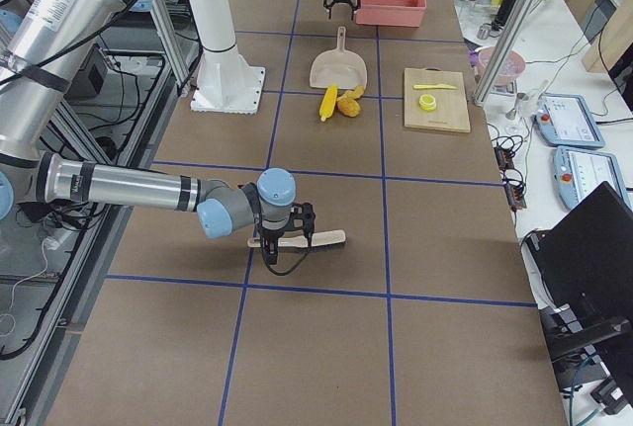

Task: Sweep and dump trash into bin
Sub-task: 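Move the left gripper from the pink bin to the dustpan handle, then grasp the dustpan handle with the left gripper while the right gripper grasps the brush, then sweep the corn cob into the dustpan with the brush in the right gripper, then sweep the potato and ginger into the dustpan with the right gripper's brush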

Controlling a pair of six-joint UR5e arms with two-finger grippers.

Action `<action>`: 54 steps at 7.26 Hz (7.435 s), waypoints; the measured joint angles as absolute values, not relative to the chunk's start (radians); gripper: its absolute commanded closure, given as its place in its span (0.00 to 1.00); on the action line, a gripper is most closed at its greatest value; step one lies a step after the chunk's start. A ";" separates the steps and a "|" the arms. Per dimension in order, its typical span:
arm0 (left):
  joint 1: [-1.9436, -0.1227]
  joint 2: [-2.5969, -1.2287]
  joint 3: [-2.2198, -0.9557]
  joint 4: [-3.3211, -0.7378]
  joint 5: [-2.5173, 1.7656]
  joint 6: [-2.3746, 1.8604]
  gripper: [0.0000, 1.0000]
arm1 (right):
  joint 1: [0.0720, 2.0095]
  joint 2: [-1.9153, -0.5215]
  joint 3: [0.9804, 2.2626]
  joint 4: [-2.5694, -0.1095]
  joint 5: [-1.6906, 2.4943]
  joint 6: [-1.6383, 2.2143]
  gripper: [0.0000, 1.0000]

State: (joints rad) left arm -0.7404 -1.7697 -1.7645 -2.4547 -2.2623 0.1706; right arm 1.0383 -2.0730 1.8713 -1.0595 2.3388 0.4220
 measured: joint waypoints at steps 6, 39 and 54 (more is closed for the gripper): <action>-0.693 -1.824 -1.669 -2.640 -2.192 -0.094 0.03 | 0.944 -2.050 1.784 -0.896 2.314 0.525 1.00; -0.625 -1.874 -1.547 -2.644 -2.115 -0.029 0.12 | 0.331 -0.803 1.701 -1.622 2.043 1.451 1.00; -0.621 -1.873 -1.545 -2.643 -2.114 -0.029 0.12 | 0.477 -0.893 1.757 -1.825 1.912 0.883 1.00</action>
State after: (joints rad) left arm -0.6213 -1.8730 -1.5446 -2.6430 -2.1144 -0.0291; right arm 0.4770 -0.8934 1.7574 -1.8246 1.9118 0.8831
